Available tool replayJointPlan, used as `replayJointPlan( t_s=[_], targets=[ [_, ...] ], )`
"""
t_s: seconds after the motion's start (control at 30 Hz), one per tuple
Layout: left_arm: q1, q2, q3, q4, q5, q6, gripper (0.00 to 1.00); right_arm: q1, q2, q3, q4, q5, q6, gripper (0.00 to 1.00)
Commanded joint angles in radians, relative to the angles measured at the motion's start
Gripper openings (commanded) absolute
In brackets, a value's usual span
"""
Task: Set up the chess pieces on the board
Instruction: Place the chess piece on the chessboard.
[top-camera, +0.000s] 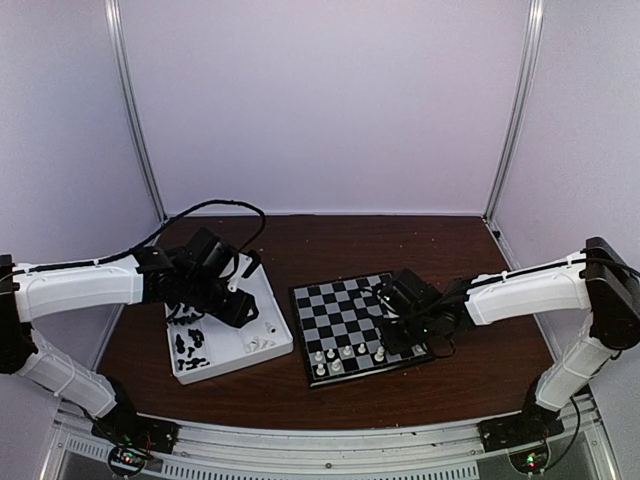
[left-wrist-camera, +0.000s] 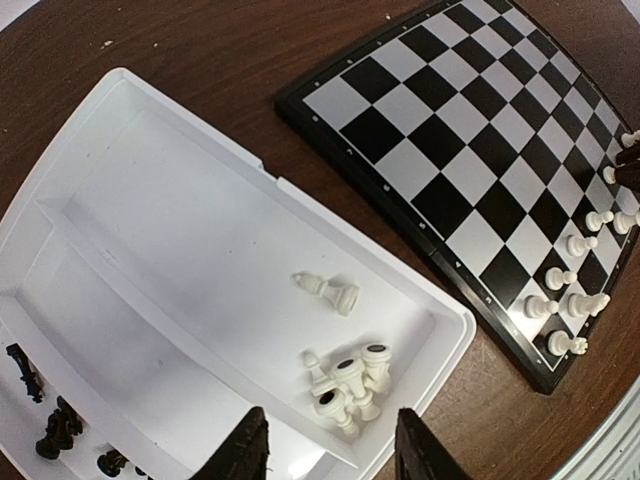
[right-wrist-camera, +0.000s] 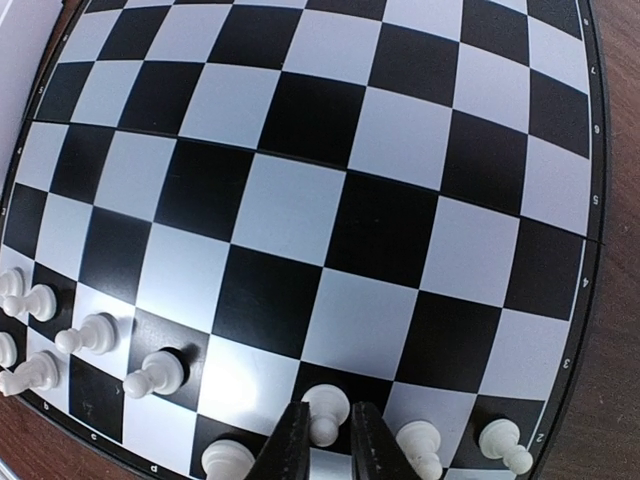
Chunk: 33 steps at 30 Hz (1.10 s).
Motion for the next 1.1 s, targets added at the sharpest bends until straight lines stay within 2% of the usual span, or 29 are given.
replayJointPlan(
  t_s=[0.0,0.53,1.07],
  targets=[
    [0.004,0.015,0.023,0.021,-0.004,-0.007,0.44,0.007,-0.027,0.005,-0.026,0.041,0.001,0.18],
    [0.004,0.022,0.022,0.023,0.011,-0.009,0.44,0.010,-0.054,0.003,-0.038,0.026,0.007,0.09],
    [0.004,0.017,0.021,0.015,0.017,-0.012,0.44,0.015,-0.037,0.000,-0.034,0.026,0.011,0.12]
  ],
)
